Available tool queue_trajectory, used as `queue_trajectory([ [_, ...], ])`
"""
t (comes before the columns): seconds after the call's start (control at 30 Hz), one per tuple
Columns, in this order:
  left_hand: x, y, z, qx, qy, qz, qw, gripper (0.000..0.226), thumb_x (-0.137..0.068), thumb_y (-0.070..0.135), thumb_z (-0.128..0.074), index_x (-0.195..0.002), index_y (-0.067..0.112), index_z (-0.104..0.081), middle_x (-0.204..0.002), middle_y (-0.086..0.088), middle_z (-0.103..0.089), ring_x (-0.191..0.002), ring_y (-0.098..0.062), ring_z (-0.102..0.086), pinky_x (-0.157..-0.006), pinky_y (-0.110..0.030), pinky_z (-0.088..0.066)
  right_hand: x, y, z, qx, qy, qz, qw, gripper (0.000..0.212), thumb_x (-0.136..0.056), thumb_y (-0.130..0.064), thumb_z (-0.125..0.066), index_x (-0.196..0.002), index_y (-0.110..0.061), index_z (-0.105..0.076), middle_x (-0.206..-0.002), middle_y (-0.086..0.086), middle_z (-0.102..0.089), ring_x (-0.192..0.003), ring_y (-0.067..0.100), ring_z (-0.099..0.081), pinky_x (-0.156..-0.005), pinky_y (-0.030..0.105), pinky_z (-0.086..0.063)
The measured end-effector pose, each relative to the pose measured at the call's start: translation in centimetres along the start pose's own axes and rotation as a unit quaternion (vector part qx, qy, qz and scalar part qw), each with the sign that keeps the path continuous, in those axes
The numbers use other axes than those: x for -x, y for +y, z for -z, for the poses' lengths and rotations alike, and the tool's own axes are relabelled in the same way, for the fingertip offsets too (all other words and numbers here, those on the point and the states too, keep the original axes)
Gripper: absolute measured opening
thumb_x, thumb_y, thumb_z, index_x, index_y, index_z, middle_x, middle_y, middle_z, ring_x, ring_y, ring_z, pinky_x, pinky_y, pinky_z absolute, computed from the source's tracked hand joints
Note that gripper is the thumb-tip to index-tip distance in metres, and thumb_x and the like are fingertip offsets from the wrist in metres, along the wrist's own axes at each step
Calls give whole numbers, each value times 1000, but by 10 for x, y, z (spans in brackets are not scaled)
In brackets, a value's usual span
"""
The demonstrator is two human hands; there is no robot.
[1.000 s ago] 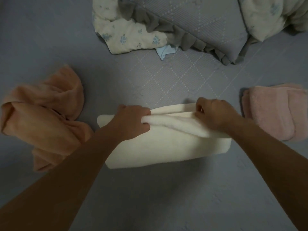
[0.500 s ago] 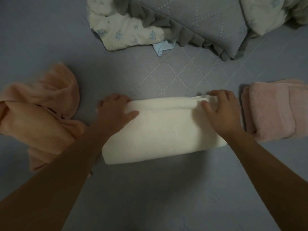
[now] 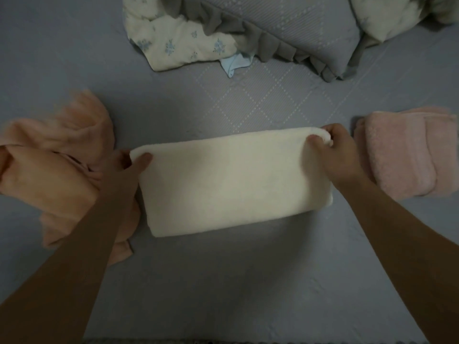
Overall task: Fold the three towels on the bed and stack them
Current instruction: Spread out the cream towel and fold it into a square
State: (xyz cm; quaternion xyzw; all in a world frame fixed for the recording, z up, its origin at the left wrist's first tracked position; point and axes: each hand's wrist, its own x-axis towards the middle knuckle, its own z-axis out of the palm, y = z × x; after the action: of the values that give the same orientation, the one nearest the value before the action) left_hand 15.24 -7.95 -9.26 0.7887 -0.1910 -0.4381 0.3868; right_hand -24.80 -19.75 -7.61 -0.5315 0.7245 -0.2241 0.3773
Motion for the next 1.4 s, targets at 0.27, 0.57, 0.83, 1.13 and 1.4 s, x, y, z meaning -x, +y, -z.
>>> queue_trajectory([
  [0.27, 28, -39, 8, -103, -85, 15, 991, 79, -64, 67, -76, -120, 13, -61, -112, -2, -71, -102, -20, -67, -80, -32, -53, 37, 28, 12, -63, -117, -90, 987, 45, -82, -40, -73, -119, -21, -57, -110, -3, -65, -93, 11, -63, -78, 31, -49],
  [0.57, 59, -38, 4, 56, 30, 73, 995, 19, -94, 30, -61, -102, 14, -65, -97, -2, -74, -86, -19, -68, -70, -31, -55, 41, 30, 11, -63, 8, -85, 994, 20, -89, -32, -61, -71, -22, -60, -69, -12, -61, -54, -8, -53, -52, 17, -43],
  [0.83, 85, -39, -12, -81, 11, 4, 997, 15, -89, 41, -63, -90, 56, -63, -87, -21, -64, -86, -37, -60, -79, -50, -51, 42, 47, 4, -10, -23, -111, 994, 11, -89, -35, -60, -92, -25, -63, -85, -8, -66, -71, 0, -55, -71, 25, -40],
  [1.13, 42, -38, -8, -63, 93, 45, 993, 41, -78, 57, -55, -82, 17, -61, -84, 0, -64, -82, -20, -57, -80, -46, -51, 21, 8, 3, -38, 34, -38, 998, 11, -88, -32, -54, -79, -27, -58, -75, -13, -60, -68, -2, -53, -61, 22, -42],
  [1.4, 29, -27, -7, -120, 52, -34, 991, 32, -86, 57, -49, -99, 32, -62, -94, 4, -67, -85, -15, -60, -78, -34, -48, 42, 58, -3, 102, -39, -136, 985, 13, -91, -33, -58, -93, -20, -58, -90, -1, -60, -86, 20, -53, -78, 29, -36],
])
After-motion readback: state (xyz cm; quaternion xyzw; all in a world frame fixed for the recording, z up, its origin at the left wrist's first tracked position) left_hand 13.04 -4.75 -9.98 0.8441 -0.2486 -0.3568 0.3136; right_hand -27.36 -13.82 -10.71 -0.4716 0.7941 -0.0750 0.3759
